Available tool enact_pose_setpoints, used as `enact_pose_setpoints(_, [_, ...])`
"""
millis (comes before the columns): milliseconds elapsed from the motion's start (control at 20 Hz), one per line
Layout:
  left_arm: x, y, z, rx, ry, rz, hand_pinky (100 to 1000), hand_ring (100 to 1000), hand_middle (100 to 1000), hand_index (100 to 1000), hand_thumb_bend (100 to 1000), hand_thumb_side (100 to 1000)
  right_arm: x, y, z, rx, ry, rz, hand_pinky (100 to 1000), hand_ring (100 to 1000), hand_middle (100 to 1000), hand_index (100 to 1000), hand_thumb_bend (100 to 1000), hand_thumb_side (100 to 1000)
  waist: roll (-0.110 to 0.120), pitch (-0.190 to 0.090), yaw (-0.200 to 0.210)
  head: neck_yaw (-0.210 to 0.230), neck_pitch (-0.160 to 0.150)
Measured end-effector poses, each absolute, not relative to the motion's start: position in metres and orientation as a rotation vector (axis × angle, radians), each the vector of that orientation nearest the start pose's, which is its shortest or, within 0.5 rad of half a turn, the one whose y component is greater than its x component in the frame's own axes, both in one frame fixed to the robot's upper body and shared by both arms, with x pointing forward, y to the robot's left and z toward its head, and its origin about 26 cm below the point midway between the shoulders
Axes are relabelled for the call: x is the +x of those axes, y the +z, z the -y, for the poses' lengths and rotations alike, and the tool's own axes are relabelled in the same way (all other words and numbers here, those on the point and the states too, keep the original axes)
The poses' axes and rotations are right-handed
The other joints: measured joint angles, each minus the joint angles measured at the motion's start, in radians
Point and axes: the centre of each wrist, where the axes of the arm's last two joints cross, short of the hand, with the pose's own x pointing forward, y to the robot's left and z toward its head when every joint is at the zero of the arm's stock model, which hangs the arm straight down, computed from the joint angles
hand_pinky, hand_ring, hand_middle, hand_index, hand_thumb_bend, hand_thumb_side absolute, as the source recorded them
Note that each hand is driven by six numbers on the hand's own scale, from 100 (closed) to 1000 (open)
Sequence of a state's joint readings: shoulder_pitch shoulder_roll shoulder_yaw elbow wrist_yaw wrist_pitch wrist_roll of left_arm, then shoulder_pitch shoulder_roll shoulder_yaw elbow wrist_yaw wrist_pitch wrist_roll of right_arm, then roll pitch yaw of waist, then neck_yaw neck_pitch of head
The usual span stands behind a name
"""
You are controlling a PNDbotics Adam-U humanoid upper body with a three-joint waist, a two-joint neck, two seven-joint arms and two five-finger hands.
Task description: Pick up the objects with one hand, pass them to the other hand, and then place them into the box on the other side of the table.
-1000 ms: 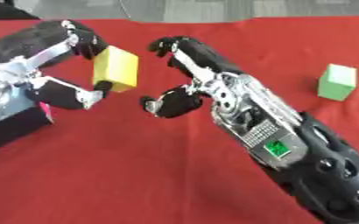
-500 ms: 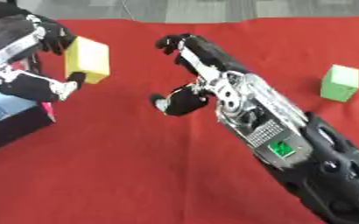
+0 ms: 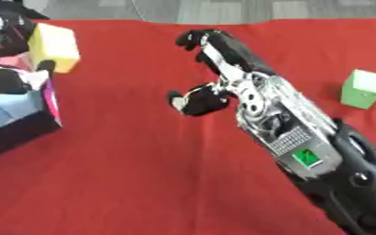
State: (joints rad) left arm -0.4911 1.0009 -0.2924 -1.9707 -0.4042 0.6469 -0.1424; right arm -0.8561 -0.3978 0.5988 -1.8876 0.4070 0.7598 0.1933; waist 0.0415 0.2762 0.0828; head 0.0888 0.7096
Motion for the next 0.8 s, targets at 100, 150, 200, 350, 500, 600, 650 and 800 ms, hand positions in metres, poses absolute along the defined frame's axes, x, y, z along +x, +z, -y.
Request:
enact_pose_setpoints(100, [0.301,0.268,-0.290,1.163,-0.988,1.451,704,640,433,366,100,190,0.301,0.267,0.090,-0.509,1.132,1.781,930,803,804,850,100,100,0.000,0.000,0.000,0.009,0.000])
enact_pose_setpoints(150, [0.301,0.267,-0.294,1.170,-0.971,1.443,704,640,433,366,100,244,0.301,0.267,0.090,-0.507,1.124,1.781,930,804,806,851,100,100,0.000,0.000,0.001,0.014,0.000])
enact_pose_setpoints(200, [0.301,0.266,-0.298,1.178,-0.954,1.434,705,638,433,367,100,251,0.301,0.267,0.091,-0.507,1.115,1.781,931,807,808,854,100,100,0.000,0.000,0.001,0.019,0.000])
enact_pose_setpoints(350, [0.303,0.262,-0.309,1.201,-0.897,1.406,706,639,435,369,100,256,0.300,0.269,0.093,-0.510,1.091,1.787,934,811,813,855,100,100,0.000,0.000,0.002,0.031,-0.001])
enact_pose_setpoints(500, [0.308,0.257,-0.321,1.225,-0.850,1.366,707,646,441,374,100,249,0.300,0.269,0.093,-0.501,1.076,1.792,932,810,812,854,100,100,0.000,0.000,0.002,0.042,-0.001])
enact_pose_setpoints(600, [0.312,0.252,-0.328,1.234,-0.833,1.336,708,649,443,379,100,247,0.300,0.269,0.093,-0.498,1.070,1.794,931,809,811,851,100,100,0.000,0.000,0.001,0.050,-0.001])
enact_pose_setpoints(650, [0.313,0.250,-0.331,1.239,-0.825,1.322,708,651,445,384,100,243,0.300,0.269,0.094,-0.500,1.067,1.795,931,809,811,850,100,100,-0.001,0.000,0.001,0.054,-0.001])
enact_pose_setpoints(800, [0.318,0.245,-0.340,1.255,-0.809,1.285,709,659,451,402,100,230,0.300,0.270,0.094,-0.496,1.065,1.801,931,808,810,848,100,100,-0.001,0.000,-0.001,0.068,-0.001])
